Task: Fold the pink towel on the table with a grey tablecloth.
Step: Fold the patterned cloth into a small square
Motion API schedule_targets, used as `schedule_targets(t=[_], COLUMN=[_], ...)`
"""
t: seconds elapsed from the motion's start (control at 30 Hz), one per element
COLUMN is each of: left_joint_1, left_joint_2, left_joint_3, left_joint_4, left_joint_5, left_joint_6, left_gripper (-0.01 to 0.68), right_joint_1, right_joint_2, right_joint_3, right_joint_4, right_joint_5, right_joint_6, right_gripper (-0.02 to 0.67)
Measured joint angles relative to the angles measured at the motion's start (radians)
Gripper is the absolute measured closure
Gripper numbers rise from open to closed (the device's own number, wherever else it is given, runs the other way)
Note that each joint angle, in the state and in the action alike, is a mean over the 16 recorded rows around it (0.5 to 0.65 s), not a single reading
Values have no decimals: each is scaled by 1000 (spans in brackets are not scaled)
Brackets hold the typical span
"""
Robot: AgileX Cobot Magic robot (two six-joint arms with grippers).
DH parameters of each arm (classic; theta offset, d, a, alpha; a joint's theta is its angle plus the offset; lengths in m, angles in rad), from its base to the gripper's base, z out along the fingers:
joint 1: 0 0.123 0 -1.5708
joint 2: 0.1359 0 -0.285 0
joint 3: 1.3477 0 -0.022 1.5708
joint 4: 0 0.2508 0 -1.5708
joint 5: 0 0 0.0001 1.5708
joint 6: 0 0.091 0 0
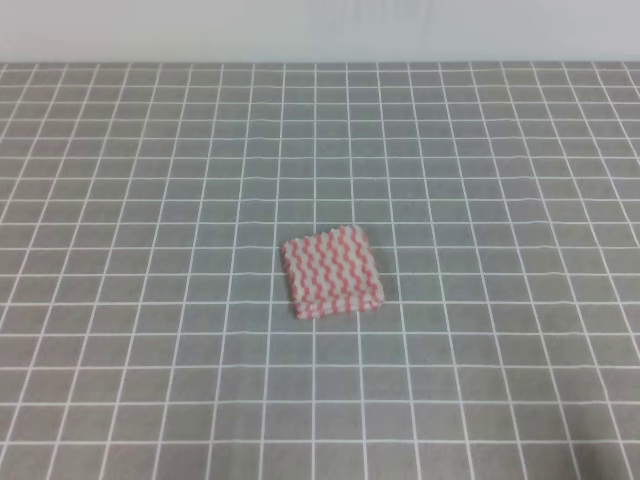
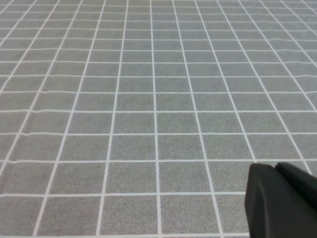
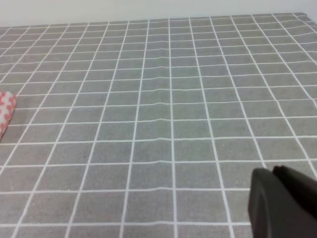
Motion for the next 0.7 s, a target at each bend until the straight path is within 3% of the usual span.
schedule_targets(t=[0.7], left_joint_1=[0], left_joint_2=[3], left_joint_3=[-3], left_joint_4=[0], left_joint_5=[4], left_joint_6=[0], left_gripper=[675], right_joint_1=[4], right_joint_2=[-2], right_joint_3=[5], right_joint_4=[-1], right_joint_5=[0], right_joint_6=[0], right_gripper=[665])
